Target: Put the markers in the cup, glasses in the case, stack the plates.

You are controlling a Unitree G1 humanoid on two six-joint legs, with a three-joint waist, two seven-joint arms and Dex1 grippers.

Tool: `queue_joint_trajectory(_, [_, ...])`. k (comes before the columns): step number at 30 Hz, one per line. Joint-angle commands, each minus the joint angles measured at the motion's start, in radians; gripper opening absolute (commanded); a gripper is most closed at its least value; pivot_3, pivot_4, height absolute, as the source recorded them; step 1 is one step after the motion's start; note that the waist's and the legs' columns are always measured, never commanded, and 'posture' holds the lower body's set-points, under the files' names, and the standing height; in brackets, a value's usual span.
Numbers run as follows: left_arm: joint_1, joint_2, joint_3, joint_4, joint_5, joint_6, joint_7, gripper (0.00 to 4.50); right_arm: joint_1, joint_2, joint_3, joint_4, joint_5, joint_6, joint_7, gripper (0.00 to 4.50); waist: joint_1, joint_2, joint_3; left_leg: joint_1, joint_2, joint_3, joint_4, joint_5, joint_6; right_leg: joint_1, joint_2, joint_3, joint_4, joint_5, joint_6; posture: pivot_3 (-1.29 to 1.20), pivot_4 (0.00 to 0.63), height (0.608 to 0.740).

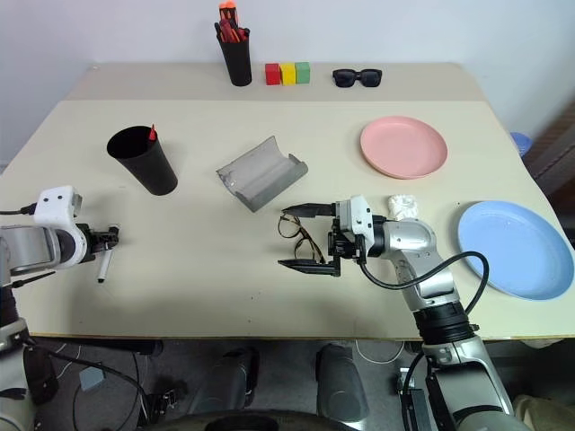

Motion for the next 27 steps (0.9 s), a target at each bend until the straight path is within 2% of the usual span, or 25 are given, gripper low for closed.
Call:
queue_joint_trajectory(1, [0.007, -0.028, 0.001, 0.001, -0.044, 0.013, 0.01, 0.05, 0.001, -0.008, -0.02, -0.045, 0.02, 0.004, -0.012, 4.5, 0.001, 0.0, 0.0, 0.0, 0.0, 0.0, 0.0, 0.0, 0.0, 0.0, 0.0, 0.0, 0.0, 0.0, 0.0, 0.0, 0.15, 0.74])
queue_joint_trajectory(5, [0.035, -0.048, 0.014, -0.063, -0.103, 0.013, 0.007, 0.05, -0.007, -0.007, -0.018, -0.036, 0.018, 0.004, -0.014, 4.5, 0.003, 0.0, 0.0, 0.0, 0.0, 0.0, 0.0, 0.0, 0.0, 0.0, 0.0, 0.0, 0.0, 0.0, 0.0, 0.0, 0.15, 0.74])
queue_joint_trajectory(8, [0.092, -0.022, -0.014, -0.155, -0.238, 0.013, -0.054, 0.05, -0.014, -0.006, -0.022, -0.024, 0.017, 0.0, -0.019, 4.5, 0.002, 0.0, 0.0, 0.0, 0.0, 0.0, 0.0, 0.0, 0.0, 0.0, -0.001, 0.0, 0.0, 0.0, 0.0, 0.0, 0.15, 0.74])
queue_joint_trajectory(11, [0.123, 0.014, -0.07, -0.268, -0.362, 0.013, -0.122, 0.05, -0.015, -0.008, -0.026, -0.009, 0.015, -0.009, -0.017, 4.5, 0.003, 0.0, 0.0, 0.0, 0.0, 0.0, 0.0, 0.0, 0.0, 0.0, -0.001, 0.0, 0.0, 0.0, 0.0, 0.0, 0.15, 0.74])
queue_joint_trajectory(14, [0.104, 0.03, -0.143, -0.393, -0.384, -0.003, -0.193, 0.05, -0.011, -0.008, -0.031, 0.003, 0.012, -0.018, -0.021, 4.5, 0.003, -0.001, 0.0, -0.001, 0.0, 0.0, 0.0, 0.0, 0.0, 0.0, -0.001, 0.0, 0.0, 0.0, 0.0, 0.0, 0.15, 0.74])
queue_joint_trajectory(16, [0.08, 0.04, -0.209, -0.467, -0.318, -0.095, -0.23, 0.05, -0.009, -0.007, -0.035, 0.009, 0.01, -0.023, -0.027, 4.5, 0.003, 0.0, 0.0, -0.001, 0.0, 0.0, 0.0, 0.0, 0.0, 0.0, 0.0, 0.0, -0.001, 0.0, 0.0, 0.0, 0.15, 0.74])
queue_joint_trajectory(19, [0.042, 0.028, -0.319, -0.528, -0.115, -0.381, -0.282, 0.05, -0.006, -0.003, -0.047, 0.018, 0.009, -0.029, -0.044, 4.5, 0.003, 0.0, 0.0, -0.001, 0.0, 0.0, 0.0, 0.0, 0.0, 0.0, 0.0, 0.0, -0.001, 0.0, -0.001, 0.0, 0.15, 0.74])
queue_joint_trajectory(24, [-0.038, -0.06, -0.437, -0.471, 0.165, -0.767, -0.323, 0.05, -0.021, 0.04, -0.097, 0.015, 0.058, 0.009, -0.124, 4.5, 0.004, 0.0, 0.0, -0.002, 0.0, 0.001, 0.0, 0.0, 0.0, 0.0, 0.0, 0.0, -0.003, 0.0, -0.001, 0.0, 0.15, 0.74])
queue_joint_trajectory(27, [-0.103, -0.14, -0.461, -0.385, 0.296, -0.936, -0.296, 0.05, -0.073, 0.117, -0.153, 0.021, 0.094, -0.017, -0.222, 4.5, 0.003, 0.0, 0.0, -0.002, 0.0, 0.001, 0.0, 0.0, 0.0, -0.001, 0.0, 0.0, -0.003, 0.001, -0.001, 0.0, 0.15, 0.74])
